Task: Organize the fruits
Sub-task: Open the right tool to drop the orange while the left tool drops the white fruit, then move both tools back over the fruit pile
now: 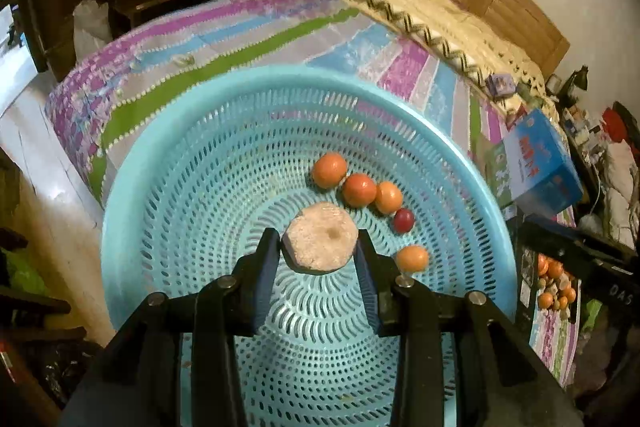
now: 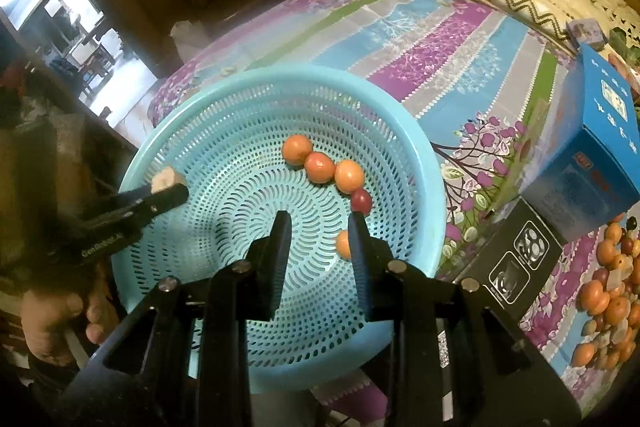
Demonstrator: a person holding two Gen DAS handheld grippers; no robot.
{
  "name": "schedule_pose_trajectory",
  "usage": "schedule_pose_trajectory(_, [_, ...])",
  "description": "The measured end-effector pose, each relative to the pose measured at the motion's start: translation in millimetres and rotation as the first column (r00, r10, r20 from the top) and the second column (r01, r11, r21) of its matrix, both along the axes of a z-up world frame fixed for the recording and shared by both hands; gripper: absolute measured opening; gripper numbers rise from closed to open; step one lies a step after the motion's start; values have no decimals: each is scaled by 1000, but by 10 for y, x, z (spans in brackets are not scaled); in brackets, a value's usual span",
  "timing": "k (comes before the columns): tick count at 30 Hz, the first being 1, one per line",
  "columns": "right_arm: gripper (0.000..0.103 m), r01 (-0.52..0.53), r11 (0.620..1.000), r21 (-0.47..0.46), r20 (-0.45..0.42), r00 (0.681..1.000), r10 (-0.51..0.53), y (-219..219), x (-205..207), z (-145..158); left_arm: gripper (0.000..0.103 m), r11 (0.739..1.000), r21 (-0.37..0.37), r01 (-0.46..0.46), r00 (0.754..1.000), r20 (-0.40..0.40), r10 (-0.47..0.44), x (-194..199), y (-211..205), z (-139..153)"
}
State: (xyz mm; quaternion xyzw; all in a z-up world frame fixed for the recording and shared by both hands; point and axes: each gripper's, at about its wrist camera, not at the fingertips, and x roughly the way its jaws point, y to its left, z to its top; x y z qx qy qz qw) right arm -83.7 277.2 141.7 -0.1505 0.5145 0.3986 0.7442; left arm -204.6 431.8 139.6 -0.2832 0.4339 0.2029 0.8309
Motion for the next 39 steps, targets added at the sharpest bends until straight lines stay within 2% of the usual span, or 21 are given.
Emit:
schedule_pose_trajectory(1, [31, 0, 1000, 1, 1, 1000, 0, 8, 12, -4, 46, 1000, -7, 2, 1000, -14, -2, 13, 4, -35])
schedule_pose_trajectory(2, [31, 1, 1000, 4, 1, 1000, -1, 7, 14, 2, 64, 1000, -6, 0, 1000, -27, -1, 21, 3, -60])
schedule_pose_trajectory(4, [31, 4, 1000, 9, 2, 1000, -4, 0, 25, 7, 76, 1000, -8, -6, 999, -39, 6, 19, -4, -104])
schedule_pose_trajectory(24, [31, -1, 999, 36, 9, 1000, 1, -63, 5, 36, 77, 999, -24, -28, 999, -18, 28, 19, 44, -140])
schedule_pose_trajectory(29, [31, 19, 996, 85, 86, 996, -26, -210, -55, 181, 91, 1000, 1, -29, 1000, -5, 29, 32, 0, -127])
schedule_pose_trajectory(33, [35, 47, 990, 130, 160, 985, -68, -479, -154, 288, 103, 998, 51, -31, 997, 79, 27, 4, -102, 17])
schedule_pose_trajectory(35, [39, 62, 988, 138, 180, 980, -87, -610, -186, 308, 103, 998, 53, -19, 992, 122, 12, 20, -167, 109])
schedule_pose_trajectory(39, [40, 98, 985, 140, 197, 972, -125, -1008, -290, 306, 103, 999, 33, 35, 986, 164, -40, 146, -378, 225])
